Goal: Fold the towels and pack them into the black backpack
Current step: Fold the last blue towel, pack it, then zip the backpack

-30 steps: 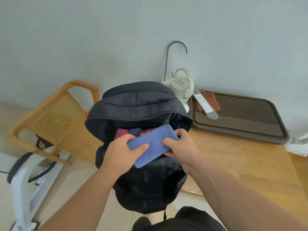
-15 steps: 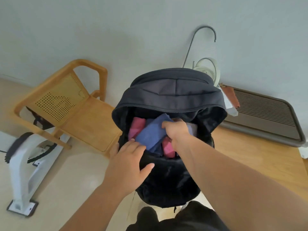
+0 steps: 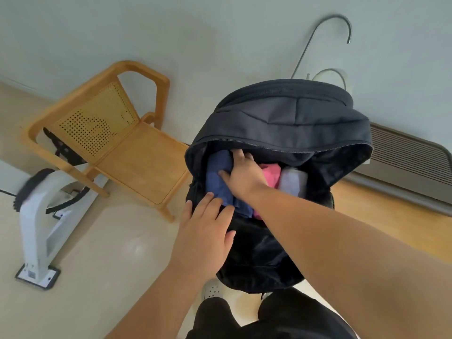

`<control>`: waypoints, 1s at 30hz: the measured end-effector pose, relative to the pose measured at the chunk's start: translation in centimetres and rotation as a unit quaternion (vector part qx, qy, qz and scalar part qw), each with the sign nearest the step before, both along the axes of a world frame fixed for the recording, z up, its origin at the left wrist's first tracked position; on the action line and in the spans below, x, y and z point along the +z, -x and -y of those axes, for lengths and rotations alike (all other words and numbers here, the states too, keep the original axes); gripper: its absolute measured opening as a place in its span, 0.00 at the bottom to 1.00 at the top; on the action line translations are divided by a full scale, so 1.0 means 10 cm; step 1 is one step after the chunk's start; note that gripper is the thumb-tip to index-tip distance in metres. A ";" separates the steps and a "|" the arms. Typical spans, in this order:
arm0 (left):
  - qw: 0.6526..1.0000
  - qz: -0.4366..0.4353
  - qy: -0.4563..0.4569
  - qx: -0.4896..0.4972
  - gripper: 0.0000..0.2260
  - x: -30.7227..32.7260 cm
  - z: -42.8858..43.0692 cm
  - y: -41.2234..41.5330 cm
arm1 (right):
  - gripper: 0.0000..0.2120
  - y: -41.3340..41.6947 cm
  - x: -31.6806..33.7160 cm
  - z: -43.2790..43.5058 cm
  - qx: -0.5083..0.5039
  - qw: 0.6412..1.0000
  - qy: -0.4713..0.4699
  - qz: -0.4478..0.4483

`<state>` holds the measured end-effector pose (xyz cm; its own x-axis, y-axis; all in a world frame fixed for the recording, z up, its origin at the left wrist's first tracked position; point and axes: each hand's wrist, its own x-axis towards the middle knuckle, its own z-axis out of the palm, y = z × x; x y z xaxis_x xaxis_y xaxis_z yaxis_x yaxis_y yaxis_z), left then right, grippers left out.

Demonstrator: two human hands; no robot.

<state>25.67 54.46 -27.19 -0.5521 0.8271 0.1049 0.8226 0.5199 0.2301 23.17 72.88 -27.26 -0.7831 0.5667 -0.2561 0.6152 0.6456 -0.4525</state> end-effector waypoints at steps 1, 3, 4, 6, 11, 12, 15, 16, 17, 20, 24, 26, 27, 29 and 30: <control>1.000 0.001 -0.002 -0.001 0.23 -0.01 0.01 0.00 | 0.31 -0.08 0.03 0.02 0.059 0.996 -0.061 0.010; 1.000 0.005 -0.008 -0.002 0.23 -0.04 0.03 0.00 | 0.32 -0.23 0.11 0.01 0.230 0.946 -0.226 0.035; 1.000 0.005 -0.012 -0.004 0.23 -0.05 0.04 0.00 | 0.30 -0.29 0.15 -0.02 0.324 0.905 -0.270 0.048; 1.000 0.000 -0.021 -0.007 0.22 -0.04 0.05 0.00 | 0.27 -0.36 0.16 -0.12 0.460 0.836 -0.284 0.093; 0.999 -0.039 -0.005 -0.038 0.19 -0.02 0.05 0.06 | 0.34 -0.41 -0.05 -0.35 0.468 0.799 -0.278 0.255; 0.998 -0.049 -0.001 -0.047 0.17 -0.02 0.05 0.09 | 0.35 -0.41 -0.07 -0.36 0.455 0.804 -0.267 0.274; 0.995 -0.070 -0.006 -0.073 0.11 -0.03 0.04 0.15 | 0.34 -0.37 -0.11 -0.32 0.434 0.823 -0.224 0.290; 0.994 -0.075 -0.010 -0.077 0.09 -0.04 0.04 0.14 | 0.33 -0.33 -0.14 -0.29 0.419 0.838 -0.200 0.288; 0.994 -0.078 -0.015 -0.080 0.08 -0.05 0.04 0.13 | 0.33 -0.29 -0.19 -0.25 0.400 0.854 -0.174 0.283; 0.993 -0.078 -0.031 -0.080 0.06 -0.12 0.05 0.10 | 0.33 -0.18 -0.36 -0.17 0.357 0.883 -0.135 0.272; 0.994 -0.070 -0.032 -0.083 0.06 -0.13 0.07 0.09 | 0.34 -0.09 -0.43 -0.09 0.327 0.891 -0.118 0.292; 0.994 -0.068 -0.028 -0.080 0.06 -0.10 0.06 0.11 | 0.37 -0.06 -0.39 -0.05 0.325 0.880 -0.123 0.323; 0.994 -0.068 -0.025 -0.079 0.05 -0.08 0.05 0.12 | 0.38 -0.06 -0.37 -0.03 0.328 0.872 -0.131 0.340; 0.994 -0.069 -0.018 -0.077 0.05 -0.06 0.03 0.16 | 0.38 -0.08 -0.31 -0.01 0.342 0.857 -0.142 0.358; 0.995 -0.067 -0.015 -0.074 0.06 -0.04 0.02 0.18 | 0.37 -0.10 -0.28 -0.01 0.351 0.852 -0.141 0.361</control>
